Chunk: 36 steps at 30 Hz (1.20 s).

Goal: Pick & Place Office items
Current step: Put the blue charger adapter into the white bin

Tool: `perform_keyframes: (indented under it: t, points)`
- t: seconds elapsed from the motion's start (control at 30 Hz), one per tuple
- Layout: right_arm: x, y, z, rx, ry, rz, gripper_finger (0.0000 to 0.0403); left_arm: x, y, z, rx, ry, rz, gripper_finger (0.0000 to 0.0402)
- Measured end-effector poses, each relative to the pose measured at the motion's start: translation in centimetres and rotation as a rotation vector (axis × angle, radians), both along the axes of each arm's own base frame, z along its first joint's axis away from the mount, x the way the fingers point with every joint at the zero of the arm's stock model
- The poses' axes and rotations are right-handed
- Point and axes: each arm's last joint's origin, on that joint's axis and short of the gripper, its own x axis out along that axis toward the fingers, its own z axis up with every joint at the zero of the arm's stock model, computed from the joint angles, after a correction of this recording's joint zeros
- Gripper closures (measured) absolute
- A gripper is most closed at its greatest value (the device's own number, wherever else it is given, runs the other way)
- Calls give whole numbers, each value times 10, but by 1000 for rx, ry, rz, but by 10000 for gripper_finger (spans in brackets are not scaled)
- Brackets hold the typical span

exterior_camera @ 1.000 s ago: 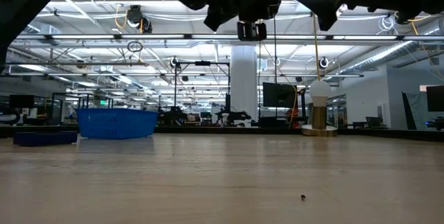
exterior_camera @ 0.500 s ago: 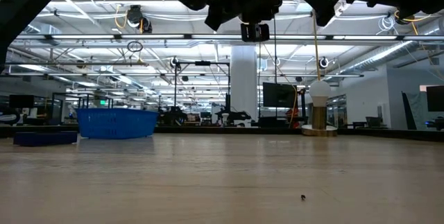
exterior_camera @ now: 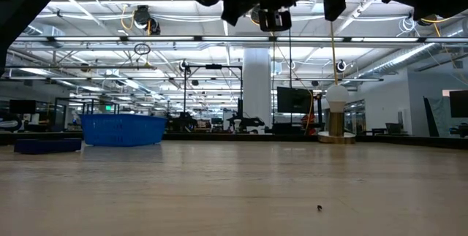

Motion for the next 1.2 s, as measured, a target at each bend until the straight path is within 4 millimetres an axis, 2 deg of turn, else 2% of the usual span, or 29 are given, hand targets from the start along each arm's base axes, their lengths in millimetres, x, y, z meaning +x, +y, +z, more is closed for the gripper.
perform_keyframes:
  t: [0.23, 0.4, 0.57, 0.9, 1.03, 1.2]
  points:
    - [6, 11, -1, 14, -28, 11, 85, 0, -2, 0, -2, 4, -3, 192]
    - [18, 20, 6, -3, -26, 48, 85, 0, -2, 0, -3, 7, -3, 192]
    - [29, 27, 5, -47, -6, 62, 85, 0, -2, 0, -11, 23, -4, 192]
    - [31, 35, 0, -113, -2, 77, 86, 1, -8, 0, -13, 23, -20, 192]
    - [31, 36, 1, -115, -10, 83, 109, 2, -14, 1, -14, 24, -32, 192]
    - [31, 36, 1, -115, -11, 82, 166, 2, -18, 1, -15, 25, -42, 192]
